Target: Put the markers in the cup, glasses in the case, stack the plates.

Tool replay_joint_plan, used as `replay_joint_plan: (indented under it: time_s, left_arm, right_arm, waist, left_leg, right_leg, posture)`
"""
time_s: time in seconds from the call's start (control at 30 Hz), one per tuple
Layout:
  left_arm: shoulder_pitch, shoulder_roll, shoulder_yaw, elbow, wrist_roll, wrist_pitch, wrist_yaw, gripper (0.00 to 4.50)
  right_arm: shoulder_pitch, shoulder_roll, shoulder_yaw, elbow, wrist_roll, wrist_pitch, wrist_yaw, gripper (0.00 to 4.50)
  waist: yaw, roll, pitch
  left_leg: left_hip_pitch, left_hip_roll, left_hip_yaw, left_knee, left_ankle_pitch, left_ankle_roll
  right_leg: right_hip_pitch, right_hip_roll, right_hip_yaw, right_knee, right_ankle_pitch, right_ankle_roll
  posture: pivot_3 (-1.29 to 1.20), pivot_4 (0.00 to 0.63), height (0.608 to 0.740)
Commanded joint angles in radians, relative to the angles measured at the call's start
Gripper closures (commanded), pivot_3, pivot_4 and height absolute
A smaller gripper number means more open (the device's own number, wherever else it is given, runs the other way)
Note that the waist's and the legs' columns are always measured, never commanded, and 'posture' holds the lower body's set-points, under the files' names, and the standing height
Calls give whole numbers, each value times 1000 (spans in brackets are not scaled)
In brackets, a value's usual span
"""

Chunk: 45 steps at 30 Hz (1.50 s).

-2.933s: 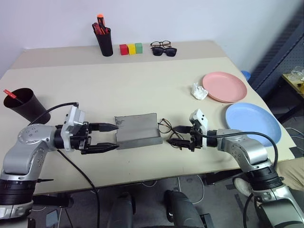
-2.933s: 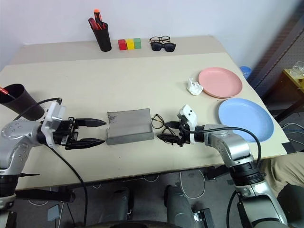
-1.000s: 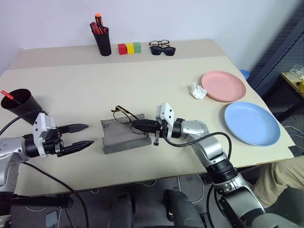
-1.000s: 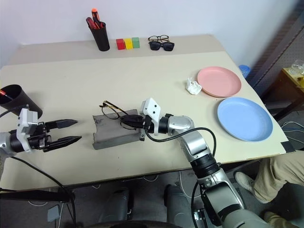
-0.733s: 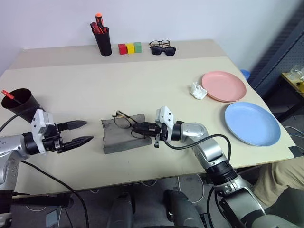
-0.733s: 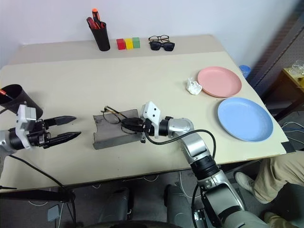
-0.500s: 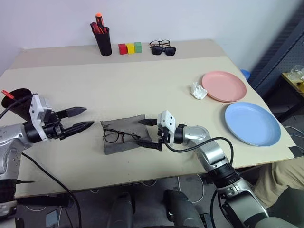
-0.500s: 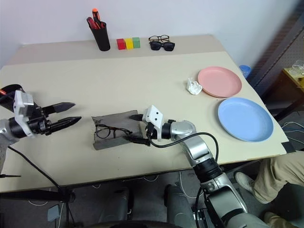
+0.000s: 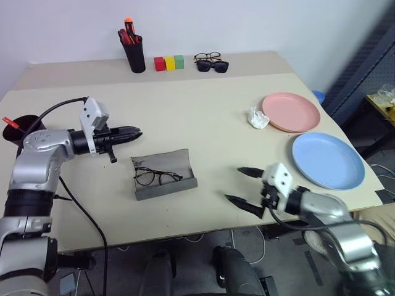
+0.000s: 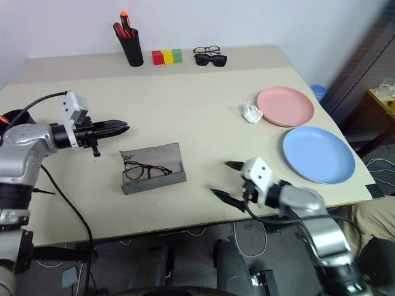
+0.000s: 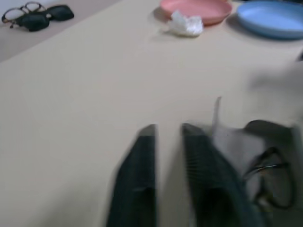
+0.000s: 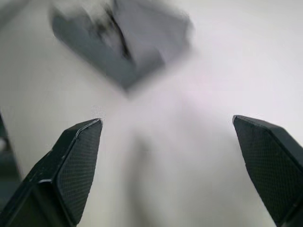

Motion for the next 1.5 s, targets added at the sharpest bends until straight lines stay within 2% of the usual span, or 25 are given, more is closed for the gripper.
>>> replay_joint_plan:
  time_s: [0.03, 0.17, 0.27, 0.4, 0.47, 0.53, 0.67, 0.8, 1.0, 1.17, 1.33, 1.5]
  left_arm:
    - [-109, -16, -50, 144, 85, -90, -45, 4428]
    - [-247, -74, -132, 351, 183, -172, -107, 4428]
    - [-316, -111, -169, 471, 231, -214, -168, 4428]
    - [-352, -142, -243, 539, 287, -195, -332, 4428]
    - [-321, -122, -312, 492, 295, -178, -404, 4428]
    - [-271, -67, -401, 372, 208, -119, -425, 4428]
    - [-195, 35, -464, 156, 44, 19, -425, 4428]
    - [-122, 109, -502, 14, -25, 70, -425, 4428]
    - [-51, 81, -434, -71, -13, 105, -425, 4428]
    - [-19, 75, -425, -127, -2, 118, -425, 4428]
    - [-38, 22, -346, -58, 23, 82, -362, 4428]
    - [-142, -72, -230, 26, 6, 55, -256, 4428]
  right_arm:
    - [113, -44, -110, -98, 31, -23, 17, 0]
    - [230, -43, -187, -179, 75, -8, 4, 0]
    - [253, -37, -201, -205, 85, 1, -18, 0]
    - [258, -29, -203, -209, 88, -5, -42, 0]
    - [250, -26, -201, -199, 84, -15, -52, 0]
    - [242, -22, -199, -188, 82, -24, -61, 0]
    - [233, -14, -184, -170, 74, -39, -73, 0]
    - [223, -7, -163, -150, 69, -49, -82, 0]
    - [196, -2, -144, -106, 70, -61, -86, 0]
    - [195, 4, -152, -75, 77, -60, -95, 0]
    - [191, 12, -174, -64, 91, -56, -113, 0]
    - [124, 26, -226, -4, 116, -42, -158, 0]
  waist:
    - [-2, 0, 0]
    - [1, -1, 0]
    - [-2, -1, 0]
    - [-2, -1, 0]
    - [-2, -2, 0]
    - [-6, -1, 0]
    - [-3, -1, 0]
    - [2, -1, 0]
    - [3, -1, 0]
    - [1, -1, 0]
    - [3, -1, 0]
    - [3, -1, 0]
  left_leg:
    - [0, 0, 0, 0, 0, 0]
    - [0, 0, 0, 0, 0, 0]
    - [0, 0, 0, 1, 0, 0]
    - [0, 0, 0, 1, 0, 0]
    - [-1, 0, 0, 1, 0, 0]
    - [-1, 0, 0, 1, 0, 0]
    - [-1, 1, -1, 0, 0, 1]
    - [-1, 0, -1, 1, 0, 1]
    - [0, 0, 0, 2, 0, 1]
    - [0, 0, 0, 2, 0, 1]
    - [0, 0, -1, 2, 0, 1]
    - [-1, 0, -1, 2, 0, 1]
  right_leg:
    - [0, 0, 0, 0, 0, 0]
    - [0, 0, 0, 0, 0, 0]
    - [1, 0, 0, -1, 0, 1]
    - [1, 0, 0, -2, 0, 0]
    - [1, 0, 0, -2, 1, -1]
    - [1, 0, 0, -2, 1, -2]
    - [1, 0, 0, -1, 1, -2]
    - [1, -1, 0, -2, 0, 0]
    - [2, -2, 0, -2, 0, 0]
    - [2, -1, 0, -2, 0, 0]
    - [2, -1, 0, -2, 0, 0]
    - [2, -1, 0, -2, -1, 0]
  posture:
    - [0, 150, 740]
    - [0, 150, 740]
    - [0, 150, 740]
    - [0, 150, 740]
    - [0, 150, 740]
    - [0, 150, 740]
    - [0, 150, 740]
    - [0, 150, 740]
    - [0, 150, 740]
    - [0, 150, 740]
    - [0, 150, 740]
    - [0, 150, 740]
